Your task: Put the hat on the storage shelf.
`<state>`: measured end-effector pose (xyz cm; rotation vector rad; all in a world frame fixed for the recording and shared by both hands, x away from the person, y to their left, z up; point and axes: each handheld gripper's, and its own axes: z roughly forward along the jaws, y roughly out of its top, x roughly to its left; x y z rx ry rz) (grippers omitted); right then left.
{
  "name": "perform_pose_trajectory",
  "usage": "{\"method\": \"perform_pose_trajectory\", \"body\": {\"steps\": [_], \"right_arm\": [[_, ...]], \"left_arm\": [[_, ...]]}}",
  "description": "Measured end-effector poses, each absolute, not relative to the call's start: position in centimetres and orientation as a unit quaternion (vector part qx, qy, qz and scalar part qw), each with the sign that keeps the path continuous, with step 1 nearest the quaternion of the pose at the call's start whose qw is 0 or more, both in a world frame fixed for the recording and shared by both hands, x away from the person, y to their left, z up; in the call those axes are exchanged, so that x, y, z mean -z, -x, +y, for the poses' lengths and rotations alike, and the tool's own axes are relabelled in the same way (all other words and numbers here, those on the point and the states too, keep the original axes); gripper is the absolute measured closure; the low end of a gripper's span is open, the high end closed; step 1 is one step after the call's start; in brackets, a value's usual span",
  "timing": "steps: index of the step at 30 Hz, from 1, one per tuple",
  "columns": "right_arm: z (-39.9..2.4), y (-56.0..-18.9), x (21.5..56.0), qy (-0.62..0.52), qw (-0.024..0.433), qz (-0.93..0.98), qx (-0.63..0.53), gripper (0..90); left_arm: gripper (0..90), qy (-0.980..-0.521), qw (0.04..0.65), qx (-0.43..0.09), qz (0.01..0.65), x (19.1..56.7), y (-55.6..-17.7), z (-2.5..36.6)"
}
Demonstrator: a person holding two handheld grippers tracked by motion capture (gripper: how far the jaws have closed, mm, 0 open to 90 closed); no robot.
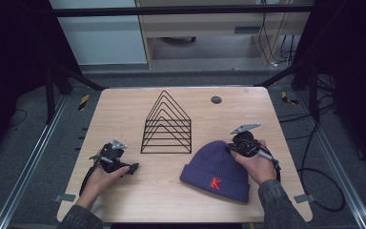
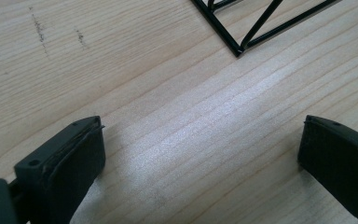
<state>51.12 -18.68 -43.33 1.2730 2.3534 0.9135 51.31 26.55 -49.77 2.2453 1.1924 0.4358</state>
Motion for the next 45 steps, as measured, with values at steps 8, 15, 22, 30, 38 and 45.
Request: {"method": "perform_pose_trajectory", "body": {"steps": [8, 15, 22, 30, 38, 45], "right_arm": [[-18.4, -48.6, 38.7, -0.409, 0.191, 0.82, -0.352, 82.0], [-18.1, -47.1, 35.8, -0.379, 0.21, 0.822, -0.37, 82.1], [-17.6, -46.8, 34.2, -0.357, 0.224, 0.824, -0.38, 82.1], [-17.2, -46.8, 32.8, -0.344, 0.228, 0.821, -0.393, 82.2], [-16.8, -47.3, 31.2, -0.331, 0.236, 0.819, -0.406, 82.2], [-16.6, -47.4, 30.2, -0.324, 0.244, 0.818, -0.408, 82.2]], "left_arm": [[0.0, -0.837, 0.278, -0.16, 0.443, 49.8, -51.4, 26.5], [0.0, -0.837, 0.28, -0.161, 0.442, 49.8, -51.4, 26.5], [0.0, -0.835, 0.281, -0.162, 0.444, 49.8, -51.3, 26.4], [0.0, -0.839, 0.283, -0.159, 0.436, 49.8, -51.3, 26.4], [0.0, -0.839, 0.286, -0.158, 0.435, 49.9, -51.3, 26.4], [0.9, -0.847, 0.284, -0.154, 0.423, 49.7, -51.2, 26.4]]}}
